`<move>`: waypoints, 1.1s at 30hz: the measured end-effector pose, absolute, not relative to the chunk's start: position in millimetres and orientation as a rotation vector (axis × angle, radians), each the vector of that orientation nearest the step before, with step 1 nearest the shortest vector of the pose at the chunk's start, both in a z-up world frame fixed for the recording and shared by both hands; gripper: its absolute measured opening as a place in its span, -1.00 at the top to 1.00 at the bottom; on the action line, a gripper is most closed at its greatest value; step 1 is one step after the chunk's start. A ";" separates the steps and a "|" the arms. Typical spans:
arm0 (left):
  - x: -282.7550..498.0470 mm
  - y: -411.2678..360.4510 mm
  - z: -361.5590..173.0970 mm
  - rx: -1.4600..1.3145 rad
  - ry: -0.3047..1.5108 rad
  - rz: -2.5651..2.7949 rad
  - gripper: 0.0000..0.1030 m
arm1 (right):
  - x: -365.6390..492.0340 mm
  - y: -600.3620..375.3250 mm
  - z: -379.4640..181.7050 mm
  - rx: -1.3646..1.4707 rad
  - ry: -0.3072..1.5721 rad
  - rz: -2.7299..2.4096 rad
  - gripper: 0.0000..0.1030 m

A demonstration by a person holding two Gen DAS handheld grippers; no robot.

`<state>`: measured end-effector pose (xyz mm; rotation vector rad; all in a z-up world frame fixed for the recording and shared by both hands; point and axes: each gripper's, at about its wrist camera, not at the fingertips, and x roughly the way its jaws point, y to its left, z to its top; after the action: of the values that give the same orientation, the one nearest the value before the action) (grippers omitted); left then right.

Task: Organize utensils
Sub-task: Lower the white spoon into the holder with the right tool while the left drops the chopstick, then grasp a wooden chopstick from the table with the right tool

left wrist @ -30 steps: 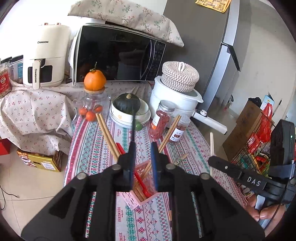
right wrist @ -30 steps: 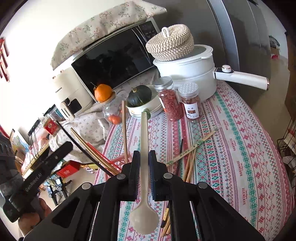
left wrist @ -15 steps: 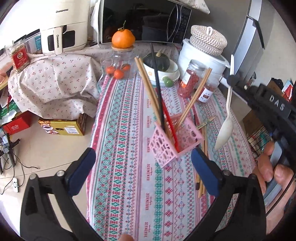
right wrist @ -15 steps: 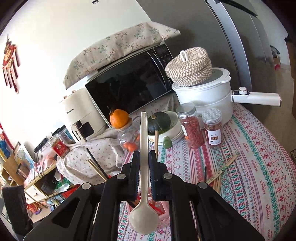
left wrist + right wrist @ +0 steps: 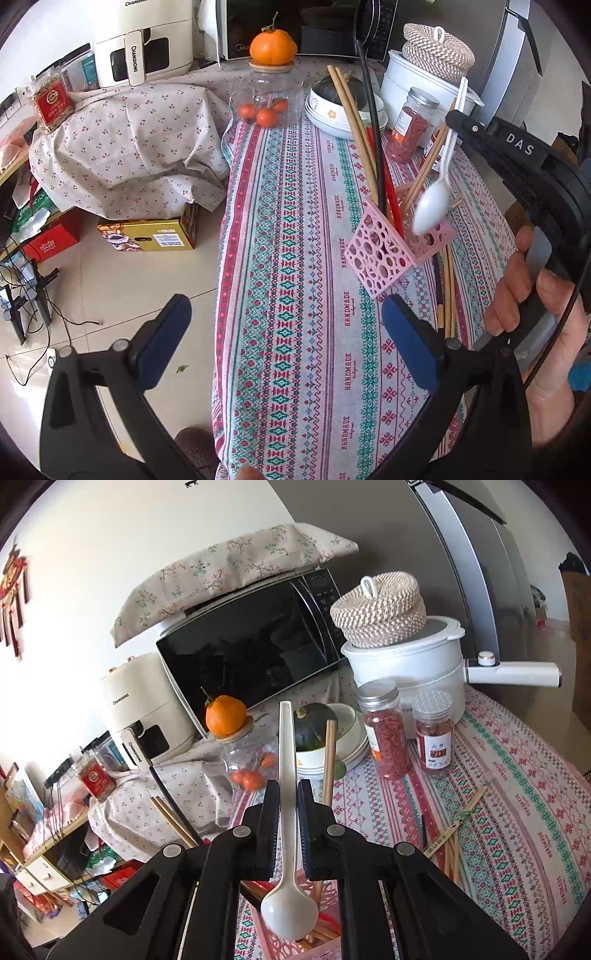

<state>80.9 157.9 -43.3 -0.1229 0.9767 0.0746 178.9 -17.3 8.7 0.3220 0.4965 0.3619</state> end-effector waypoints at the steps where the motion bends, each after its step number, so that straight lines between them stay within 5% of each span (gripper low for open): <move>1: 81.3 157.5 -43.8 -0.120 0.975 0.074 -0.99 | 179.4 -16.8 6.4 0.327 0.516 0.371 0.77; 3: 81.8 156.6 -45.3 -0.121 0.973 0.070 -0.99 | 178.2 -15.6 5.7 0.317 0.536 0.381 0.71; 8: 81.5 150.9 -47.1 -0.152 0.963 0.042 -0.99 | 166.2 -28.3 20.7 0.275 0.523 0.420 0.10; 17: 83.1 130.0 -57.5 -0.190 0.973 -0.041 -0.99 | 166.6 -78.8 18.2 0.192 0.658 0.395 -0.12; 33: 94.2 104.5 -74.0 -0.178 1.035 -0.084 -0.99 | 207.3 -120.6 -91.2 0.032 1.209 0.160 -0.13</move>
<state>94.2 104.5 -74.0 -0.1784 1.0351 -0.0836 207.3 -120.6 -91.2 0.0321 1.2088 0.1599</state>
